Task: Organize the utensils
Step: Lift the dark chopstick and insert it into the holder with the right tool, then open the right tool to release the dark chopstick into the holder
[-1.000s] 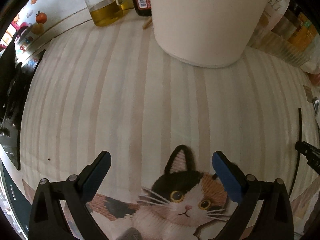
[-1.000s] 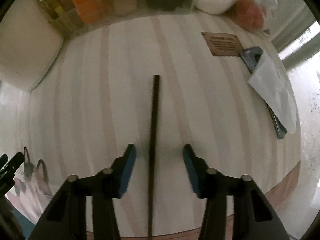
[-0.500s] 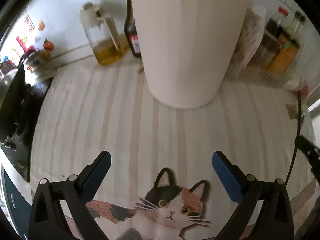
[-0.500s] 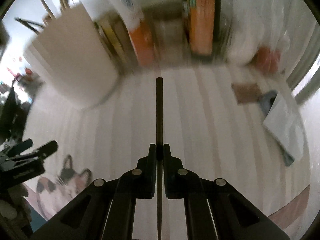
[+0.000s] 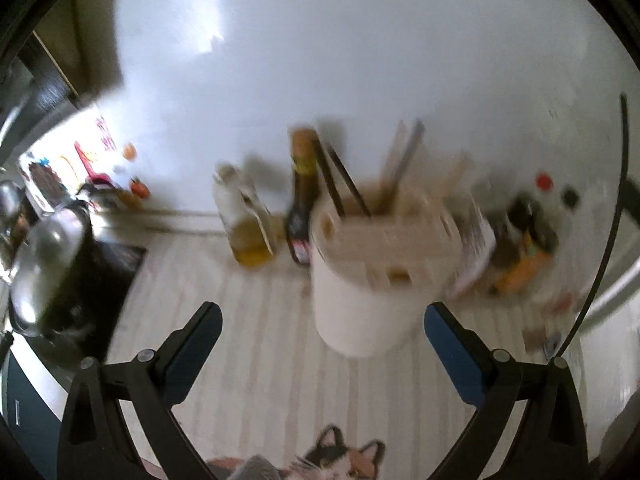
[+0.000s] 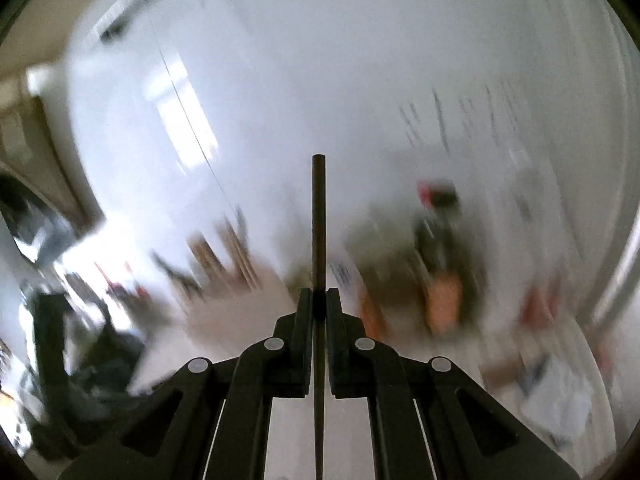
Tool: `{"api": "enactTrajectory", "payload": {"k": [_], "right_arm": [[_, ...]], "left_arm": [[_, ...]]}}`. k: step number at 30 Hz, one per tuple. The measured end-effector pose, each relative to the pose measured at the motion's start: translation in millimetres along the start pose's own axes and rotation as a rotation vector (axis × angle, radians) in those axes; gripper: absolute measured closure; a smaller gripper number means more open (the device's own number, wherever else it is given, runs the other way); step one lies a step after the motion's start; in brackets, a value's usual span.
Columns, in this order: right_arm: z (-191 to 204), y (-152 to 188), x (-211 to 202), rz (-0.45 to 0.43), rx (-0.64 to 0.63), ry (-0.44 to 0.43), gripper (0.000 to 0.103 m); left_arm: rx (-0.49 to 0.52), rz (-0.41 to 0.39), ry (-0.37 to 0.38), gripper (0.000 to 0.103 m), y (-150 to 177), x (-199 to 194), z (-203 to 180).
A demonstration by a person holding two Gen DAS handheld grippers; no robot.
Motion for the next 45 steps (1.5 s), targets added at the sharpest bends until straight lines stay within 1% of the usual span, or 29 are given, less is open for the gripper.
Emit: {"api": "enactTrajectory", "payload": {"k": [1,4,7,10,14,18,23,26,28,30,32,33,34,35,36,38,39,41,43,45], "right_arm": [[13.3,-13.6,1.5,-0.029,-0.005,-0.025,0.097],[47.0,-42.8,11.5,-0.086,-0.024,-0.062,0.097],[72.6,-67.8,41.0,-0.116,-0.03,-0.099,0.097],[92.0,-78.3,70.5,-0.143,-0.048,-0.113,0.097],[108.3,-77.3,111.5,-0.167,-0.089,-0.103,0.097],[119.6,-69.0,142.1,-0.186,-0.135,-0.085,0.097],[120.3,-53.5,166.0,-0.179,-0.161,-0.061,0.097],[118.1,-46.5,171.1,-0.146,-0.153,-0.055,0.096],[115.3,-44.4,168.8,-0.133,-0.139,-0.044,0.089],[113.2,-44.8,159.9,-0.133,-0.124,-0.04,0.066],[110.0,-44.0,149.6,-0.132,-0.116,-0.02,0.056],[109.1,-42.3,144.6,-0.125,-0.113,-0.004,0.049],[107.8,-39.8,136.8,-0.105,-0.108,0.022,0.044],[105.4,-37.0,130.7,-0.093,-0.104,0.04,0.032],[103.7,-30.7,123.8,-0.07,-0.108,0.082,0.017],[103.3,-12.9,114.3,-0.011,-0.141,0.151,0.001],[101.3,-6.3,109.6,0.003,-0.154,0.176,0.0],[100.0,17.7,97.8,0.043,-0.196,0.262,0.0],[98.1,34.7,86.6,0.072,-0.193,0.293,0.0],[97.3,47.4,75.3,0.082,-0.192,0.325,0.0]], "left_arm": [[-0.009,-0.007,-0.012,0.0,-7.1,-0.9,6.3],[-0.047,-0.003,-0.05,0.0,-28.3,4.9,29.4],[-0.083,-0.003,-0.085,0.0,-41.4,13.6,48.2],[-0.11,0.006,-0.111,0.0,-46.5,26.9,62.7],[-0.14,0.036,-0.139,0.0,-49.4,48.5,79.2],[-0.152,0.072,-0.16,0.0,-49.0,69.3,90.8],[-0.144,0.111,-0.164,0.0,-45.0,89.3,97.0],[-0.135,0.118,-0.15,0.0,-43.0,90.5,95.5],[-0.132,0.115,-0.134,0.0,-43.1,89.1,95.2],[-0.124,0.104,-0.121,0.0,-42.4,83.4,94.5],[-0.117,0.084,-0.103,0.0,-40.9,72.1,94.5],[-0.115,0.073,-0.1,0.0,-39.9,67.1,94.8],[-0.108,0.061,-0.1,0.0,-38.4,60.5,94.9],[-0.099,0.053,-0.102,0.0,-37.2,55.4,94.1],[-0.088,0.044,-0.105,0.0,-35.5,49.6,93.2],[-0.06,0.024,-0.106,0.0,-30.3,37.0,89.2],[-0.043,0.012,-0.1,0.0,-26.6,30.2,86.2],[-0.018,-0.005,-0.084,0.0,-20.4,19.6,81.6],[-0.002,-0.014,-0.073,0.0,-13.5,10.0,77.8],[0.01,-0.024,-0.064,0.0,-6.2,-1.2,73.9]]}}
Point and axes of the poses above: each gripper's, at about its wrist camera, not at the fingertips, and x roughly the way its jaws point, z to its left, y to its underside, the point moved 4 cm from there along x, roughly the way its jaws point, and after that the axes turned 7 degrees about x, right-handed, at the moved point
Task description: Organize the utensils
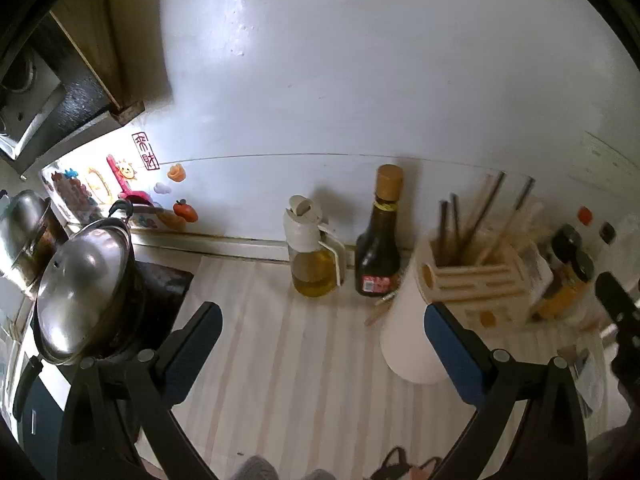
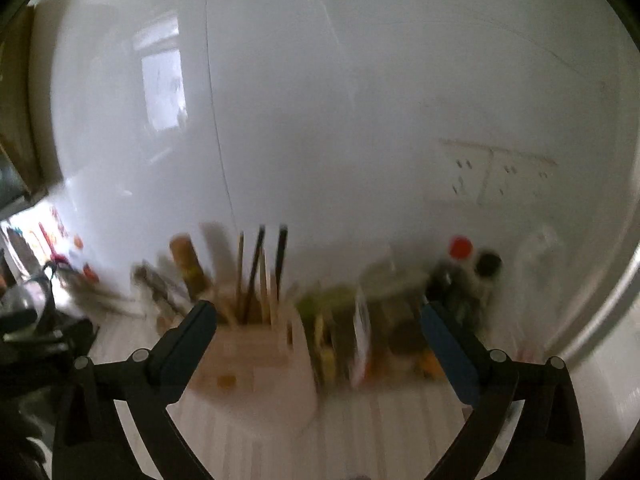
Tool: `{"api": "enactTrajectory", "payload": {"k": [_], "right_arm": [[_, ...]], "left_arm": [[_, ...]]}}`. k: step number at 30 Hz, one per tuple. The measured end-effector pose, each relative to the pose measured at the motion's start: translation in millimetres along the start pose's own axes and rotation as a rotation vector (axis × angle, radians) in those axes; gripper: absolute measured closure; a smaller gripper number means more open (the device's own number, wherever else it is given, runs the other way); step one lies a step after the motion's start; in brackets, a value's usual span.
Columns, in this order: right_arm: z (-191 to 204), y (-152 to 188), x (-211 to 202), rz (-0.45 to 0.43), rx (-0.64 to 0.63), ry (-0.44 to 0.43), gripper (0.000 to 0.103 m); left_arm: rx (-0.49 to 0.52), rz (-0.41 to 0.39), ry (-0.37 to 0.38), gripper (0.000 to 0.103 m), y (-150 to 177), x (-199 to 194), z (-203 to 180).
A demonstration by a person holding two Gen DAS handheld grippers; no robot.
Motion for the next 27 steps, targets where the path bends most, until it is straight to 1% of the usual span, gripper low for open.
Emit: {"api": "enactTrajectory", "payload": {"k": [2,3,7,9,15,19,23,27], "right_arm": [[-5.8,9.9,-15.5,-0.002,-0.004,0.024,0.0],[-15.0,10.2,-25.0,-0.002,-0.003,0.031,0.0],[-18.9,20.3,-63.8,-0.014,0.007,0.036,0.0],[-23.4,23.1,-84.1,-0.023,0.002,0.045,0.0],[-32.8,30.6,-156.4,-0.07,-0.014,0.034,0.0],[-41.6,37.8,-210.0,-0.097,-0.018,0.022,0.0],[-48.4,47.6,-257.3,-0.126,-0.025,0.022,0.0],[-55.5,55.6,-290.8,-0.142,-0.012,0.018,0.0]], "left_arm": [[0.012,-0.006,0.0,0.0,7.0,-14.4,-2.9],[0.015,-0.009,0.004,0.0,9.9,-20.2,-4.2],[0.02,-0.063,0.015,0.0,20.3,-58.3,-9.0],[0.018,-0.095,0.018,0.0,26.1,-82.3,-12.0],[0.02,-0.168,0.034,0.0,52.7,-152.9,-21.3],[0.005,-0.182,0.038,0.0,72.4,-192.7,-23.8],[-0.005,-0.203,0.023,0.0,91.7,-227.4,-22.1],[-0.022,-0.218,0.017,0.0,106.2,-251.2,-17.8]]}}
Point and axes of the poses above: each gripper's, at about its wrist camera, not at the fingertips, and x roughly the way its jaws point, z to its left, y to its underside, the point moved 4 cm from there along x, roughly the way its jaws point, and after that the axes turned 7 degrees about x, right-handed, at the moved point
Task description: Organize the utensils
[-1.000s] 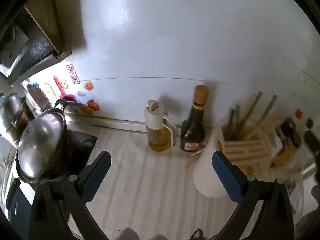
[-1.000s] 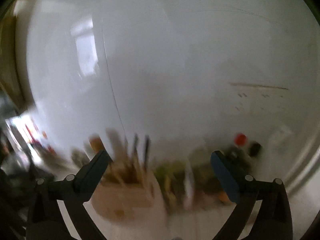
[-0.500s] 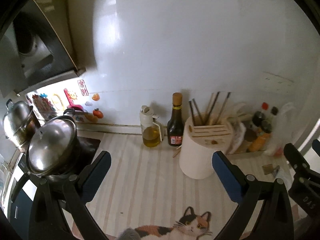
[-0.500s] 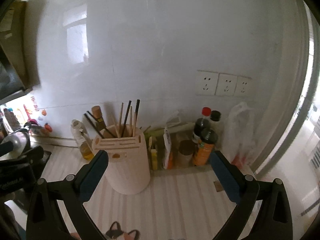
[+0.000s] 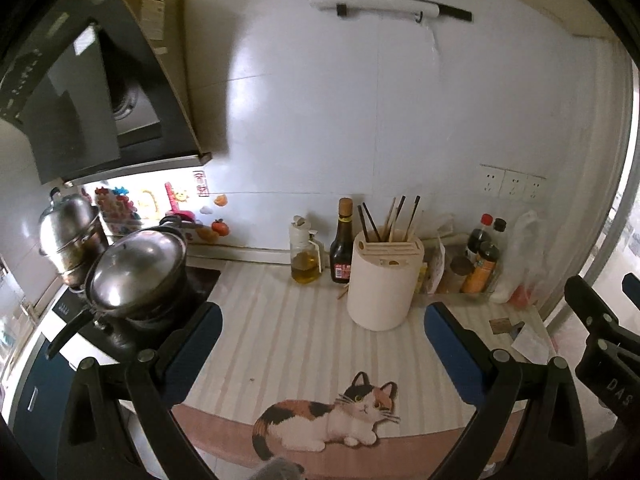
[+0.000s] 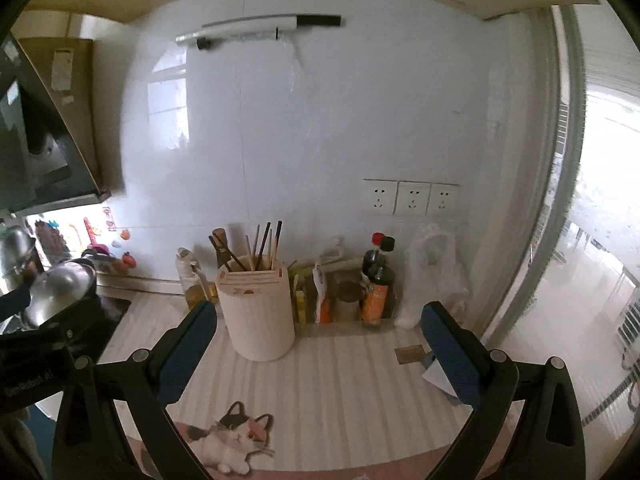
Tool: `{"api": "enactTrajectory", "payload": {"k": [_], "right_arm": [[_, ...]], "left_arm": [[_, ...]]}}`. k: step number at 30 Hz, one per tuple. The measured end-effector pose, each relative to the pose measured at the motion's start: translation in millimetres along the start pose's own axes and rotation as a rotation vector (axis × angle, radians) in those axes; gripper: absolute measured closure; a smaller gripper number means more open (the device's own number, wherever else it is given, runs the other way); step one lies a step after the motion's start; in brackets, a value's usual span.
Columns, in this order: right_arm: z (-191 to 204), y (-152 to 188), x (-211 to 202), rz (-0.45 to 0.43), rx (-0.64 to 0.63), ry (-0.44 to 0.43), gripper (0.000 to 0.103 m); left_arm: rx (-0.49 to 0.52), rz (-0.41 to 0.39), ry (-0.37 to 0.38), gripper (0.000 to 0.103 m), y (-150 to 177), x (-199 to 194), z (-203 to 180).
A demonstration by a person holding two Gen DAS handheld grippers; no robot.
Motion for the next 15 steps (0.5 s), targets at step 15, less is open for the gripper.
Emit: {"api": "enactTrajectory", "payload": {"k": [15], "right_arm": [[7.3,-4.2,-51.5,-0.036,0.009,0.023,0.0]], "left_arm": [[0.036,-0.031,0.001,0.0,2.8,-37.3,11.1]]}}
Point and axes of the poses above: each gripper's, at about its wrist camera, not at the fingertips, and x roughly the way its jaws point, z to its left, y to its underside, the point moved 4 cm from there along x, roughly the way its jaws point, and after that the axes turned 7 degrees about x, right-handed, at the moved point
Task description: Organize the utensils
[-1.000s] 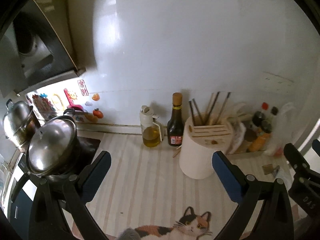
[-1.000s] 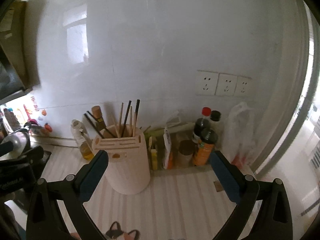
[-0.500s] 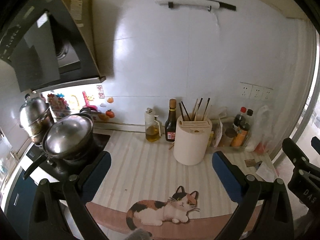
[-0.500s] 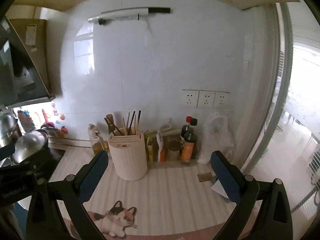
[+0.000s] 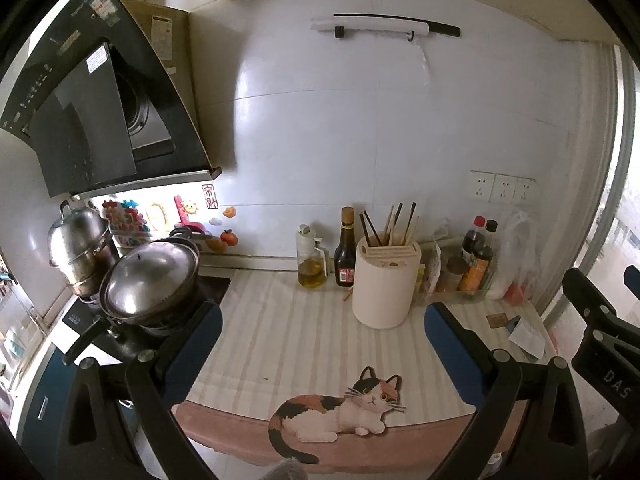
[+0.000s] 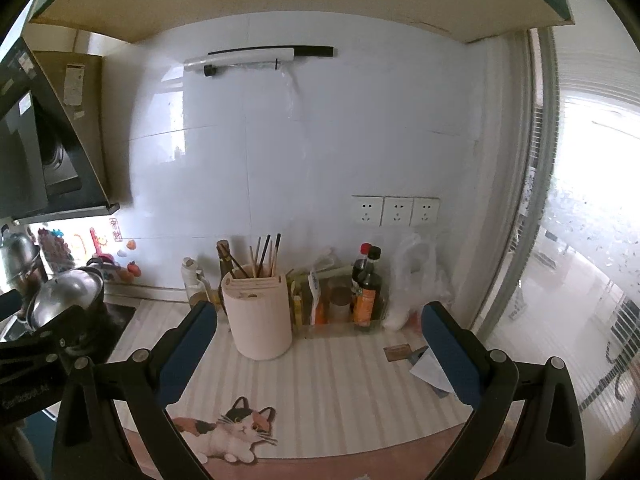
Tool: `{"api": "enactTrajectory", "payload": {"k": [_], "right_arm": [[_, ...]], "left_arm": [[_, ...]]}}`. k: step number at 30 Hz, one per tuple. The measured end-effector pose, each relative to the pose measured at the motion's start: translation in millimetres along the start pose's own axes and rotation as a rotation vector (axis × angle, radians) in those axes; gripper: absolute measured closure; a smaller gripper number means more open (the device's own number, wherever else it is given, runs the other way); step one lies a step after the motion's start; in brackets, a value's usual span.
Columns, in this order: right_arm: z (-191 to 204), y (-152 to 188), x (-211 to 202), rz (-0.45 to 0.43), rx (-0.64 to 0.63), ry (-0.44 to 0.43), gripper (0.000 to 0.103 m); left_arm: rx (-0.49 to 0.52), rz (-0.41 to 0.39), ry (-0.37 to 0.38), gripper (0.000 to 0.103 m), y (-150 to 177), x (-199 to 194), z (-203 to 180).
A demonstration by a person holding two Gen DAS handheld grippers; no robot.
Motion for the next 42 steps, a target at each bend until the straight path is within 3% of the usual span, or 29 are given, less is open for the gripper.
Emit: {"api": "enactTrajectory", "payload": {"k": [21,42], "right_arm": [[-13.8,4.9,-6.0,0.008,-0.004,0.015,0.0],[-18.7,7.9,-9.0,0.021,-0.006,-0.021,0.0]], "left_arm": [[-0.001,0.014,0.017,0.0,9.7,-1.0,-9.9],[-0.007,0.014,-0.017,0.0,11.2,-10.0,-16.7]]}}
Point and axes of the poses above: each gripper's, at about its wrist camera, not at the fingertips, and x roughly the way its jaws point, z to its left, y to its underside, the point moved 4 cm from there along x, roughly the way its jaws point, and after that the axes turned 7 degrees about x, right-handed, at the moved point
